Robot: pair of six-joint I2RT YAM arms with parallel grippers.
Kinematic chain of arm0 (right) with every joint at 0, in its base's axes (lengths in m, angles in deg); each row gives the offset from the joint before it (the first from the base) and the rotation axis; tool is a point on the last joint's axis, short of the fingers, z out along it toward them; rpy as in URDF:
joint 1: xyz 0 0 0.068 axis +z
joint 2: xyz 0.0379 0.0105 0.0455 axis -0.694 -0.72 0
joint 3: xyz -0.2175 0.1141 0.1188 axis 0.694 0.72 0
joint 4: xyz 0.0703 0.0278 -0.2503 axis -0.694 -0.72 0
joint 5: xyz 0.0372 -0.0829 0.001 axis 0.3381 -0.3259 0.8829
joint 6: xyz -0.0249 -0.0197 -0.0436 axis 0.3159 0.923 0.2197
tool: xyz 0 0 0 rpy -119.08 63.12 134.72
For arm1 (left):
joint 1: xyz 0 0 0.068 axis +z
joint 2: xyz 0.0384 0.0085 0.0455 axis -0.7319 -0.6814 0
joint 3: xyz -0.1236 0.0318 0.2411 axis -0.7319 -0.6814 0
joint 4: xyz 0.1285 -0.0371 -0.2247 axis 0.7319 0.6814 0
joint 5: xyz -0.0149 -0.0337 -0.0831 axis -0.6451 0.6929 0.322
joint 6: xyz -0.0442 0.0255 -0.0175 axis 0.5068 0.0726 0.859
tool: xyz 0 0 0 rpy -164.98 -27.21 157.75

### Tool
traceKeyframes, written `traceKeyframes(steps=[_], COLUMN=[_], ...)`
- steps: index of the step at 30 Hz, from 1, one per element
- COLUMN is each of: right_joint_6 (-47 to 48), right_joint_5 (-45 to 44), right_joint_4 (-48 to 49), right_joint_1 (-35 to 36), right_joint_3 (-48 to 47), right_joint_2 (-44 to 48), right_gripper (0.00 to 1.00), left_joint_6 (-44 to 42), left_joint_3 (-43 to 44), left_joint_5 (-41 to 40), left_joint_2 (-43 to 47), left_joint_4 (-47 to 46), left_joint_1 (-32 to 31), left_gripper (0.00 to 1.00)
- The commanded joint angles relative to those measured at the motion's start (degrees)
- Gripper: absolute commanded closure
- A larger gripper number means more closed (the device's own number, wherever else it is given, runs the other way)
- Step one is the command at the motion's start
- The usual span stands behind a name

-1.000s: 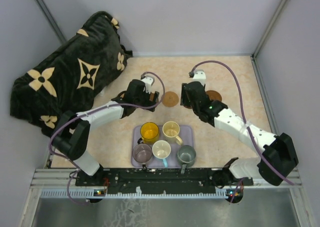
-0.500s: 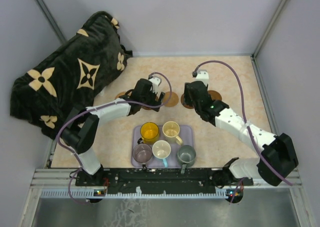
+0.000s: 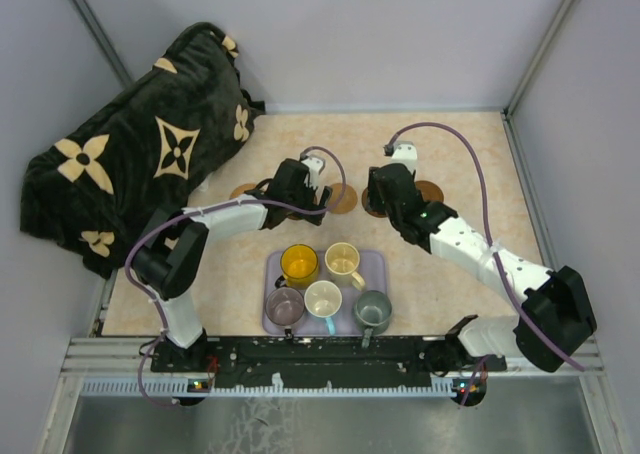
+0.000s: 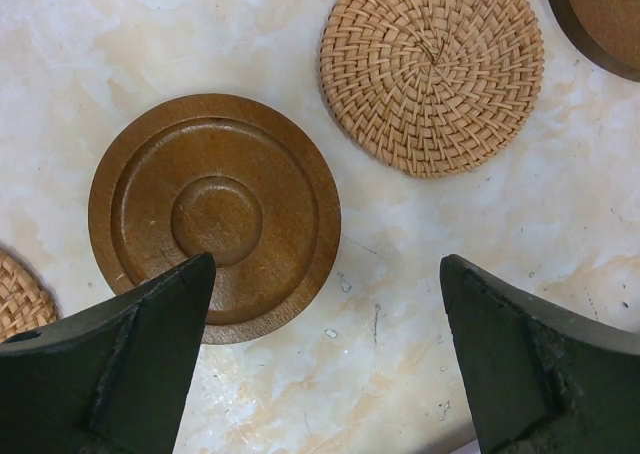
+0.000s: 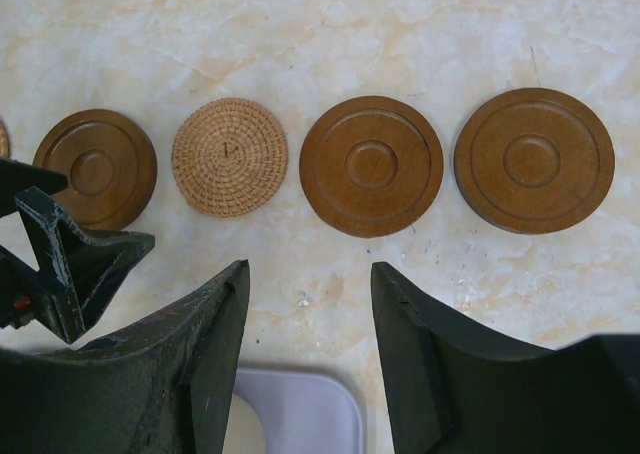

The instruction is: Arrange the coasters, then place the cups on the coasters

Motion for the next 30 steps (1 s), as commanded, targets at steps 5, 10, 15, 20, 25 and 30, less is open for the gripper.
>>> traceKeyframes(steps=[5, 10, 15, 20, 25, 30], right_joint_6=[-0.8, -0.8, -0.7, -0.7, -0.6, -0.5], right_joint_5=[-0.3, -0.3, -0.3, -0.4, -0.5, -0.4], right_joint_4=[2.3, 2.3, 2.3, 2.3, 2.2, 2.3], right_joint_1=[-0.4, -0.4, -0.4, -0.4, -0.4, -0.4], right_joint_3=[-0.3, -0.4, -0.5, -0.6, -0.7, -1.0], right_joint_2=[1.0, 0.9, 0.7, 0.3, 0.2, -0.3], right_gripper=[0.48, 0.47, 0.47, 0.47, 0.47, 0.47], left_joint_6=[1.6, 2.2, 2.4, 2.4, 2.4, 2.5], left_joint_3=[1.6, 1.3, 1.1, 1.2, 0.6, 0.4], left_joint_5=[0.2, 0.5, 0.6, 0.3, -0.3, -0.5], left_joint_2=[-1.5, -2.4, -3.1, -3.6, -3.9, -4.3], left_joint_4=[0.0, -0.1, -0.5, -0.7, -1.2, -1.4], left_joint_1=[-0.1, 0.3, 0.6, 1.1, 2.0, 3.0], left_gripper=[0.00, 0.00, 0.00, 0.01, 0.01, 0.01])
